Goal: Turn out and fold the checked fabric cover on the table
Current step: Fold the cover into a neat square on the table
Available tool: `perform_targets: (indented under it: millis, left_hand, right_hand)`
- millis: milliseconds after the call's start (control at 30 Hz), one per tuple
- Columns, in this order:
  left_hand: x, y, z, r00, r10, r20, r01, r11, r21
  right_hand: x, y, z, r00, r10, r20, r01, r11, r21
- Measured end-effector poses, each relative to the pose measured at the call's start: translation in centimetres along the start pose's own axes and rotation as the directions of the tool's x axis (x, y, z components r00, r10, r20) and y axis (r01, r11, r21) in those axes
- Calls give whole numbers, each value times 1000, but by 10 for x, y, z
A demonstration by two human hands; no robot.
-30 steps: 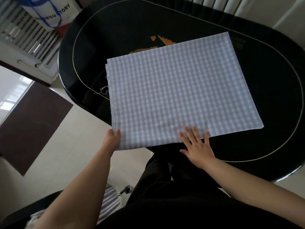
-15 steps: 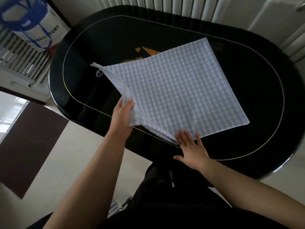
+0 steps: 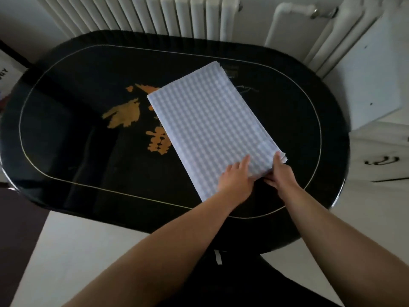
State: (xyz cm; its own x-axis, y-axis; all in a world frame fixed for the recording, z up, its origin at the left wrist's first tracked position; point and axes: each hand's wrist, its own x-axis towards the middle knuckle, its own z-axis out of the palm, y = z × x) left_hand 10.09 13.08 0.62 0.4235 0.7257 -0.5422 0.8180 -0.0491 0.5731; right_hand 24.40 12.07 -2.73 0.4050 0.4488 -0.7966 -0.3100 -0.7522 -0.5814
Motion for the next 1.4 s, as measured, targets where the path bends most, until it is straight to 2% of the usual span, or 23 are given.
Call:
perform_targets:
  millis: [33,100,167,233,300,433,500,567,633,667,733,800,933,1000,1100,1167,1233,1333,1367,1400]
  left_hand:
    - [-7,-16,10,998,-7,-70,17,990,143]
    - [-19,-44,25,994,-27,-110,61,945,320]
    - [-22,-65,35,995,-38,-94,74,905,418]
    - [-17,-75,39,996,-20,-82,56,882,467]
    - [-10,-79,38,998,3,-58,27,871,491]
    - [-5,-82,42,999,41,14,-41,838,544]
    - [-3,-83,43,998,45,36,-57,818,573]
    - [-1,-82,42,998,43,53,-66,800,597]
    - [0,-80,41,997,36,62,-66,783,619]
    - [1,-80,42,997,31,64,-65,777,626]
    - [2,-78,42,997,22,72,-63,766,640]
    - [2,-77,39,996,18,88,-72,754,653]
    - [-10,-89,24,992,42,121,-113,729,675]
    - [-23,-100,21,994,64,88,-106,742,661]
    - [-38,-100,31,987,135,86,-158,741,653]
    - [-39,-89,42,982,171,82,-186,786,590]
    - [-36,-80,45,984,171,-39,-134,875,464]
    - [-33,-76,40,980,145,-137,-90,935,342]
    - [-34,-75,37,980,155,-127,-103,933,344]
    - [-34,-74,34,978,174,-118,-122,927,355]
  right_hand:
    - [7,-1,0,998,-16,-66,8,994,-111]
    - [15,-4,2,983,-91,-160,38,950,-309]
    - [17,-6,5,962,-199,-189,100,895,-434]
    - [16,-9,6,923,-328,-200,204,860,-468]
    - [19,-8,4,920,-331,-211,232,891,-389]
    - [36,-10,-4,975,-51,-217,34,996,-82]
    - [39,-12,-6,973,-19,-231,4,998,-66]
    - [39,-13,-8,945,-154,-289,59,948,-313]
    - [40,-12,-12,893,-347,-285,115,791,-601]
    - [41,-12,-14,879,-400,-258,136,730,-670]
    - [44,-18,-18,904,-369,-217,137,729,-670]
    - [44,-29,-19,952,-248,-178,71,747,-661]
    - [36,-44,-21,999,37,-7,-29,638,-770]
    - [28,-39,-24,968,221,121,-61,673,-737]
    - [1,-18,-26,825,448,344,-197,799,-568]
    - [-15,-2,-25,714,471,519,-353,881,-314]
    - [-28,7,-26,668,397,629,-456,887,-75]
    - [-38,10,-30,691,285,664,-393,919,15]
    - [-38,9,-33,735,247,631,-336,942,23]
    - [-33,9,-35,815,191,547,-245,969,27]
